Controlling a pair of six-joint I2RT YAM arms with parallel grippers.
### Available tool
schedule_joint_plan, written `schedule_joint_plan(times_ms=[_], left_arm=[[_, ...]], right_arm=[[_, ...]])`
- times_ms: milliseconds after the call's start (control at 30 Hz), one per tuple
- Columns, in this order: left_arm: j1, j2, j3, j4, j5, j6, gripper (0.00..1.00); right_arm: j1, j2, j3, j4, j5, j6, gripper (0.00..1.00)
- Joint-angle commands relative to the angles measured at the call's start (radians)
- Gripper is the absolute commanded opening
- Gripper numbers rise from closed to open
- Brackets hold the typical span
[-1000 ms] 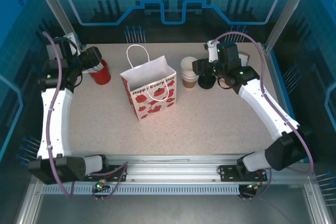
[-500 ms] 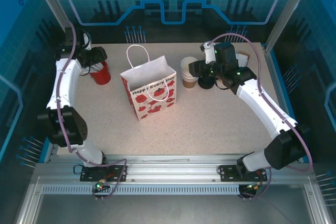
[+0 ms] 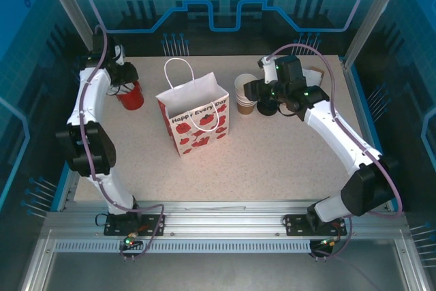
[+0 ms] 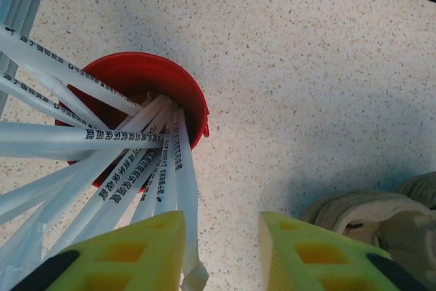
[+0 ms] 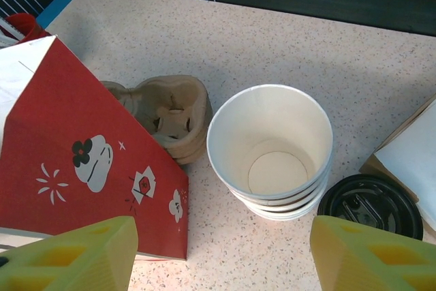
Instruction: Pack the takeout coffee
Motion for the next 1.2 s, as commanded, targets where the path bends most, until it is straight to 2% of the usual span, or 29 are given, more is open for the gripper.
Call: schedule_joint_plan(times_ms=[0, 533, 900, 1033, 1167], left_arm=[[-0.008, 0.013, 0.046, -0.035, -0.021, 0.03, 0.31], [-0.017, 0.054, 0.116, -0.083, -0.062, 0.059, 0.06], [-0.018, 0.025, 0.283, -0.165, -0.084, 0.093, 0.04], [-0.018, -0.042, 0.349, -0.237, -0.065, 0.084, 0.0], [-0.055, -0.232, 0.333, -0.244, -0.044, 0.046, 0.0]], right_arm=[[0.0, 0.013, 0.009, -0.008, -0.024, -0.017, 0.69], [-0.006, 0.02, 0.008, -0.019, -0.031, -0.022, 0.69], [-0.006, 0.01, 0.015, -0.033, -0.042, -0.019, 0.69], [-0.007, -0.005, 0.018, -0.049, -0.037, -0.022, 0.69], [-0.005, -0.037, 0.015, -0.06, -0.034, -0.023, 0.69]])
